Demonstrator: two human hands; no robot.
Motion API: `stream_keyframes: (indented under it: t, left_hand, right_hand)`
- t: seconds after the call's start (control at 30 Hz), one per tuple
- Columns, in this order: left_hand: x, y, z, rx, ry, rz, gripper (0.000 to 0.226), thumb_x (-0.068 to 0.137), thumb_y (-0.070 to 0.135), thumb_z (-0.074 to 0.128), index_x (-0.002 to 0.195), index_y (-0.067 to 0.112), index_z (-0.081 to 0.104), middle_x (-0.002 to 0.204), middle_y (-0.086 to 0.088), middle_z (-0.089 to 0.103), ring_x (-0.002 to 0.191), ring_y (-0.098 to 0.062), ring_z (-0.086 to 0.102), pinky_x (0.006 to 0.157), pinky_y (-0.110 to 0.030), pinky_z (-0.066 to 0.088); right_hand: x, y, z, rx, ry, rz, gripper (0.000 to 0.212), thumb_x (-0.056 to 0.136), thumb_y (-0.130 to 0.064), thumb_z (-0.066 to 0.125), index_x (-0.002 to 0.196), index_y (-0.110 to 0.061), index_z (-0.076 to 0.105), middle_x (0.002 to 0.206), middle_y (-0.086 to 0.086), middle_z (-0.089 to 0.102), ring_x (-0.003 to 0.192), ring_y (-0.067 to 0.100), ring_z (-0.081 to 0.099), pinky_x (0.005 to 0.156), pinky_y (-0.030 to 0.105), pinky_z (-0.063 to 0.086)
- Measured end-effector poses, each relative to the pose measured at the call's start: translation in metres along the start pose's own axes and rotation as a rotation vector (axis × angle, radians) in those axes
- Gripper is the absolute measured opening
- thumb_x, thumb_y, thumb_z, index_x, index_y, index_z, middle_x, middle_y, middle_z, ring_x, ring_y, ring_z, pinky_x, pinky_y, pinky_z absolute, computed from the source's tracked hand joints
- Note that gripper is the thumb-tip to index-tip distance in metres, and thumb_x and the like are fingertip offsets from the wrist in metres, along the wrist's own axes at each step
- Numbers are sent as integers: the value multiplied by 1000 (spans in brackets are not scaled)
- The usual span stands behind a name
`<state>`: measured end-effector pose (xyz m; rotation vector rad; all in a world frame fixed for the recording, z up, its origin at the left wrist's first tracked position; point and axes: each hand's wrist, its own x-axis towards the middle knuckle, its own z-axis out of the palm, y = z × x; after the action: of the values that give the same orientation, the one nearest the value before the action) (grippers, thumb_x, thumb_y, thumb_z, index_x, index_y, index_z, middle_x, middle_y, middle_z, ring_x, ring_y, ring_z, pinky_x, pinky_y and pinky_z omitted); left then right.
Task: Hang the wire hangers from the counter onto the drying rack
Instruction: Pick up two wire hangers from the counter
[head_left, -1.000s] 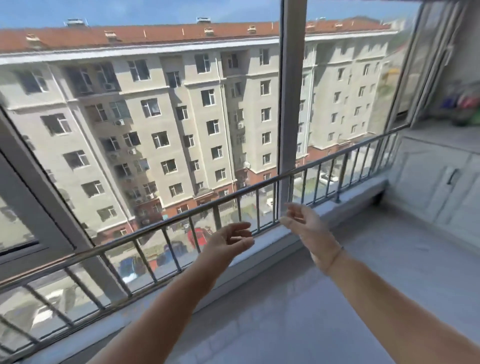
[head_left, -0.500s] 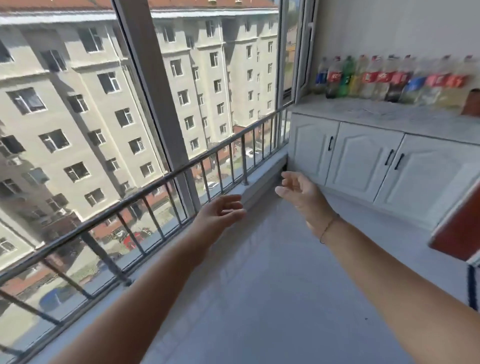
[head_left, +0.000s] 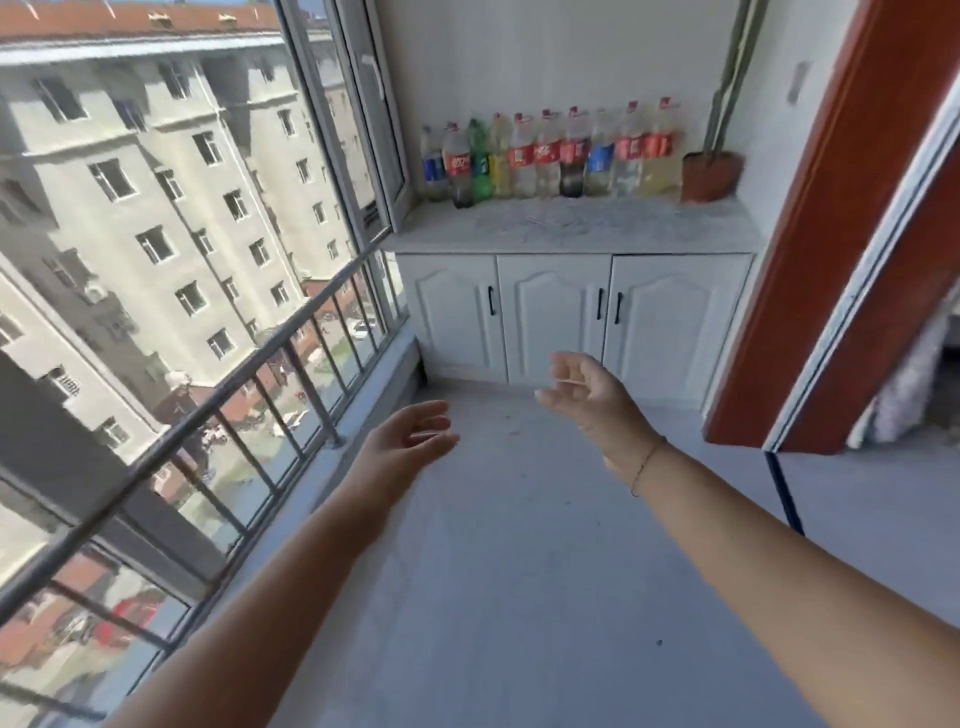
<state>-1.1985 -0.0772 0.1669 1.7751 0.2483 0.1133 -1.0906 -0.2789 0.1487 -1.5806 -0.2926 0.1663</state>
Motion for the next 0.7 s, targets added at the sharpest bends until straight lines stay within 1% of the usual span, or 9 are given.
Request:
stream_keyframes:
  t: [0.1, 0.2, 0.3, 0.37, 0.43, 0.57, 0.63, 0.7]
  left_hand:
    - [74, 8, 11, -5, -37, 3, 38, 84, 6, 64, 120, 16, 58, 113, -5, 63, 94, -12, 60, 79, -19, 45]
    - [145, 19, 25, 2, -103, 16, 34, 84, 8, 65, 115, 22, 59, 109, -1, 63, 92, -8, 60, 80, -19, 45]
    - [210, 31, 41, 10, -153, 27, 32, 84, 9, 66, 112, 25, 60, 106, 0, 64, 90, -4, 60, 84, -21, 44]
    - [251, 35, 54, 5, -175, 33, 32, 84, 10, 66, 111, 26, 61, 107, 1, 64, 89, -5, 60, 85, -24, 43]
    - [291, 38, 68, 0, -187, 41, 32, 83, 12, 67, 111, 27, 62, 107, 2, 65, 86, -5, 61, 82, -25, 43]
    - [373, 43, 102, -24, -221, 30, 35, 84, 12, 66, 116, 23, 60, 110, 2, 64, 89, -5, 60, 78, -21, 44]
    - [417, 44, 121, -36, -232, 31, 35, 85, 11, 65, 117, 22, 59, 109, 1, 64, 90, -6, 60, 78, -20, 45]
    - [463, 47, 140, -48, -232, 29, 34, 85, 10, 65, 117, 22, 59, 108, 2, 63, 90, -6, 60, 78, -20, 46]
  right_hand:
    - [54, -2, -19, -8, 56, -6, 43, 81, -10, 68, 119, -17, 52, 119, -1, 53, 112, 16, 51, 92, 25, 39]
    - [105, -2, -40, 13, 127, -15, 44, 81, -7, 67, 120, -17, 51, 120, -2, 53, 112, 15, 50, 92, 24, 38]
    - [152, 3, -63, 26, 180, -10, 43, 80, -7, 68, 117, -22, 50, 123, -2, 54, 112, 16, 50, 91, 24, 38]
    - [184, 10, -79, 28, 217, -7, 41, 80, -7, 67, 115, -22, 50, 122, -1, 53, 111, 15, 51, 89, 22, 38]
    - [217, 18, -96, 26, 250, 0, 41, 80, -7, 67, 116, -21, 51, 121, 0, 54, 110, 15, 52, 84, 18, 40]
    - [291, 35, -132, 31, 279, 17, 35, 81, -6, 66, 110, -22, 53, 116, 0, 55, 107, 13, 53, 80, 15, 40]
    - [335, 42, -152, 30, 289, 24, 34, 81, -5, 66, 109, -21, 54, 114, 2, 55, 105, 13, 54, 82, 17, 41]
    - [380, 47, -173, 30, 290, 32, 33, 81, -5, 66, 109, -19, 54, 110, 1, 56, 107, 14, 54, 88, 21, 39]
